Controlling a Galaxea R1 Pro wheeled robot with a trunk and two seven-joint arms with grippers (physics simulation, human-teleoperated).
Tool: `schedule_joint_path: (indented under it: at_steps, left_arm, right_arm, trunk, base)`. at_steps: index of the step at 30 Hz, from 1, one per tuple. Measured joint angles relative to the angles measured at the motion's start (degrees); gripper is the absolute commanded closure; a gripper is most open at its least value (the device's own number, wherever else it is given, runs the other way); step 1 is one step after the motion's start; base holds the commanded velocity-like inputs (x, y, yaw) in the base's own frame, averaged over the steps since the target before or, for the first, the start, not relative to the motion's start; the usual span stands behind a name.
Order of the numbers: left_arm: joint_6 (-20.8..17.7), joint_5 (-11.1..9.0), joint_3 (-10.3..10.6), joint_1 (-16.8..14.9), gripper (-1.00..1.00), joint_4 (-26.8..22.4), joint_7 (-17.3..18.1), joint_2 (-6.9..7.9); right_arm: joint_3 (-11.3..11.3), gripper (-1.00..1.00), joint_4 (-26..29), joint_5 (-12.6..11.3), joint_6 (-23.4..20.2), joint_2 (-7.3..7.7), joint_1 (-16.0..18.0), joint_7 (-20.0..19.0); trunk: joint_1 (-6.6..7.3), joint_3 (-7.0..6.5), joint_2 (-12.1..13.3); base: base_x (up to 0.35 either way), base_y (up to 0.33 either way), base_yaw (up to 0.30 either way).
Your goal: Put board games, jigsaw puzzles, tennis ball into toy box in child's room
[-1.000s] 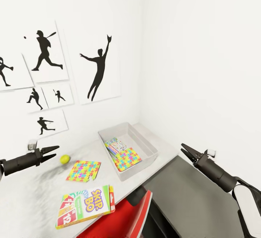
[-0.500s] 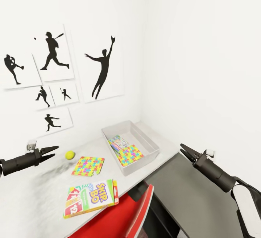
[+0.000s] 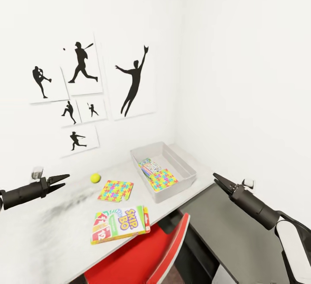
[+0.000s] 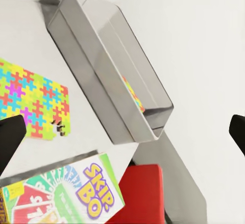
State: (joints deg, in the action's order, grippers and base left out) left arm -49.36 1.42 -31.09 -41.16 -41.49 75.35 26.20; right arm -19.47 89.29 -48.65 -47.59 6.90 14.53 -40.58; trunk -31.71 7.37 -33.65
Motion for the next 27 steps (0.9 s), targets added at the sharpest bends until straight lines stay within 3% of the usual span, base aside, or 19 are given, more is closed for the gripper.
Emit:
schedule_joint_path:
  at_steps: [10,21,27]
  left_arm:
    - [0.0,0.0,0.0,0.0,-1.0,0.0,0.0,-0.05]
    - [0.1,0.0,0.0,0.0,-1.0,0.0,0.0,0.0]
    - [0.0,0.0,0.1,0.0,-1.0,0.0,-0.1,0.0]
  right_arm:
    - [0.3,-1.0,0.1,0.1,0.1,-0.05,0.0,1.1]
    - [5.9,-1.0,0.1,0.0,0.1,-0.12,0.1,9.5]
    - [6.7,-1.0,0.2,0.0,0.1,-0.12,0.1,11.2]
  trunk:
    - [0.01,0.0,0.0]
    - [0.01,0.0,0.0]
    - [0.0,-0.01,0.0]
  base:
    - [-0.089,0.006,0.001]
    - [-0.102,0.038,0.0]
    - [-0.093,0.039,0.0]
